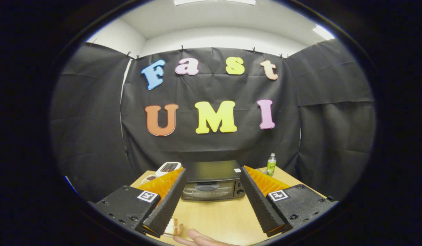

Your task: Open the toaster oven, put the food inside, and close the toaster oven door.

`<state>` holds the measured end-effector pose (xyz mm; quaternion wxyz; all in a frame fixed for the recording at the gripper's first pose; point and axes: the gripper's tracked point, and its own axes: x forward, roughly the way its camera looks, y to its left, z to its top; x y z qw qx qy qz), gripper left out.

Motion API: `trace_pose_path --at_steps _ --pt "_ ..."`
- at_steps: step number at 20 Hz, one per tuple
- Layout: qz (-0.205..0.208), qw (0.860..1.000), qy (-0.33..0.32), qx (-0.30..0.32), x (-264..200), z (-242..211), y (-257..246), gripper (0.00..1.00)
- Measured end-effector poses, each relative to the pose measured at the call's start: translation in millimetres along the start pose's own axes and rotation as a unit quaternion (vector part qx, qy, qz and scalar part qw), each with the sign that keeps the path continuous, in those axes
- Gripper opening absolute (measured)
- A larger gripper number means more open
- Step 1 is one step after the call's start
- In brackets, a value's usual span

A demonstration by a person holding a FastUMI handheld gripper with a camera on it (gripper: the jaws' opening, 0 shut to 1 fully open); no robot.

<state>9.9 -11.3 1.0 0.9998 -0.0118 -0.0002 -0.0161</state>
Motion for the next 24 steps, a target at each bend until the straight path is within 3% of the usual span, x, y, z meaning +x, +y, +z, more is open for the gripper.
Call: trace_pose_path --at_steps 10,19,24 --pt "0.000 1.000 0.001 -0.007 48.0 -14.3 -3.0 1.00" --pt "0.005 1.000 -0.006 -0.020 175.0 -37.8 21.2 1.00" --pt "-0.012 0.999 0.021 -0.038 242.3 -80.9 17.9 1.00"
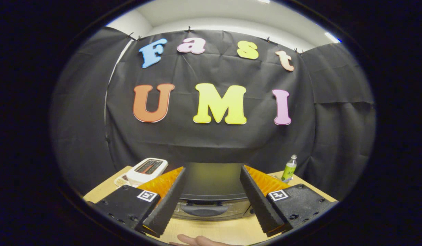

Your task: Open the toaster oven, put the food inside, and close the toaster oven door.

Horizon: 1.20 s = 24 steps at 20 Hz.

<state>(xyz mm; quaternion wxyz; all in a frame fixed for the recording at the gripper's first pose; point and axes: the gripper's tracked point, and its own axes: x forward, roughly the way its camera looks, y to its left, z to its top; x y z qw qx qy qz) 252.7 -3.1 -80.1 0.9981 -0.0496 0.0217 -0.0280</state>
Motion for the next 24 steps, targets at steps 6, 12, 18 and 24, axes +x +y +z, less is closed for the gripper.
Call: trace_pose_path --at_steps 6,12,18,24 --pt "-0.010 0.998 0.066 0.005 46.1 -53.5 0.4 1.00" --pt "-0.009 0.992 0.126 0.029 58.9 -92.7 -8.3 1.00" --pt "0.001 0.994 0.111 0.020 49.5 -93.8 -8.6 1.00" --pt "0.010 0.990 0.140 0.031 40.0 -112.2 -8.6 1.00"
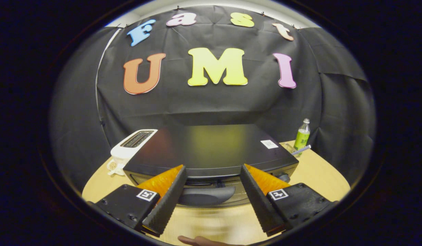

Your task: Open the toaster oven, put the food inside, and close the toaster oven door.

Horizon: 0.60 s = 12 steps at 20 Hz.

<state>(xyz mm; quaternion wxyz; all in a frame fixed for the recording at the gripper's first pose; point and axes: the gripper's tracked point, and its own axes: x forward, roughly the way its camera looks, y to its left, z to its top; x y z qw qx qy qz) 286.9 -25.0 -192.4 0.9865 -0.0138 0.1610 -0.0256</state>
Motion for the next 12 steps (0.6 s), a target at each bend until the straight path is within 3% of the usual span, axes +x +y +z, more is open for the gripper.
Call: trace_pose_path --at_steps 12 --pt "0.037 0.999 0.015 0.031 -41.4 -45.6 -7.5 1.00"
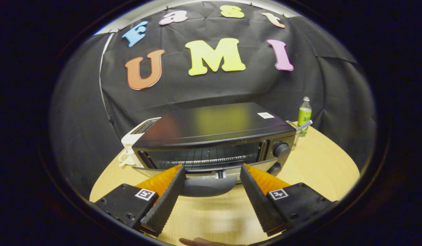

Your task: Open the toaster oven, put the food inside, and close the toaster oven door.

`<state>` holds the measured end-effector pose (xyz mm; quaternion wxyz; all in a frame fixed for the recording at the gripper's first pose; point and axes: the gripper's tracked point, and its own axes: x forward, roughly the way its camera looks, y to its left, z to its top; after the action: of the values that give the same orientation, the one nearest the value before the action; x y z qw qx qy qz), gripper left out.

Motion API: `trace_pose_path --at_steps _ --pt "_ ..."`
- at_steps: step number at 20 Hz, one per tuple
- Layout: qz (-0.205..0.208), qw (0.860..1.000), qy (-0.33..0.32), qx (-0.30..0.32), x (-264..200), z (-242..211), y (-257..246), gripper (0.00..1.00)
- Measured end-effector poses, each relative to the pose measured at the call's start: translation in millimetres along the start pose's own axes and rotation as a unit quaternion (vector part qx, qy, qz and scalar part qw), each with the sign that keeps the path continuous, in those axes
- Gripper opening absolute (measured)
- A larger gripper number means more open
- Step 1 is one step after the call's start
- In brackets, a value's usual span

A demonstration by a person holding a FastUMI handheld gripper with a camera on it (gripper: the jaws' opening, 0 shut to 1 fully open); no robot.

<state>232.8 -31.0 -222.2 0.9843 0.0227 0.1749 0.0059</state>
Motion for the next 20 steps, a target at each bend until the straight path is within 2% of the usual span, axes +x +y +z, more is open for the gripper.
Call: trace_pose_path --at_steps 9,15,20 --pt "-0.013 1.000 -0.018 -0.010 -29.4 -56.4 -5.2 1.00" --pt "-0.016 1.000 0.001 -0.017 -37.1 -104.4 -10.0 1.00" --pt "-0.016 1.000 0.007 -0.024 -36.0 -116.1 -12.2 1.00"
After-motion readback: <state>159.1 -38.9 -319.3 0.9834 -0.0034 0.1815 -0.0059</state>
